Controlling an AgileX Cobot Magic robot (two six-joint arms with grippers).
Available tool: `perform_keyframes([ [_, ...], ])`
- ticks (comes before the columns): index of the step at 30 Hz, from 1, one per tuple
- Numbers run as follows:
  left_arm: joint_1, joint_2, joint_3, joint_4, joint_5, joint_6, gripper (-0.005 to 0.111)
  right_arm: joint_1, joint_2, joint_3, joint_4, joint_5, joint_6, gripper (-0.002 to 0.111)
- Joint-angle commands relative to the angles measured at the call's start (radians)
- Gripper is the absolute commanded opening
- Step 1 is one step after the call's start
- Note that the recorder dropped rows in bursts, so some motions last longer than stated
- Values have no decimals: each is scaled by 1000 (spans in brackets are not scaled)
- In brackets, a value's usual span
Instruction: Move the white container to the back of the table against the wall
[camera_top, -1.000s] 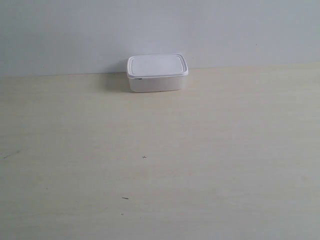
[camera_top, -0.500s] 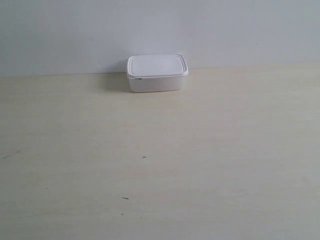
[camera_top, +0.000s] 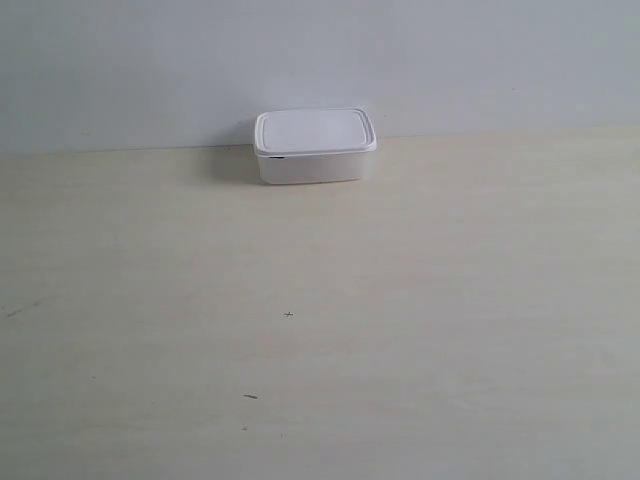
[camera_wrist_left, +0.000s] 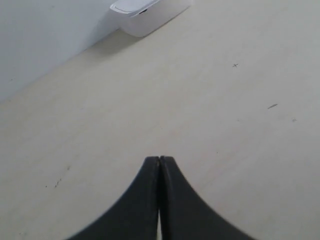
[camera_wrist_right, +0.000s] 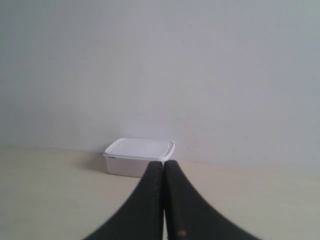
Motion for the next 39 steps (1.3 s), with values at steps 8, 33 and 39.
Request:
perform_keyframes([
  [8,-4,-6,3,2,136,-3,0,-1,-6,78,-63,5,0,0],
  [33,-4,-6,3,0,141,-43,0,-1,-6,78,-55,218,0,0],
  [39,-4,-6,3,-30,57,-59,0,-1,-6,78,-55,196,0,0],
])
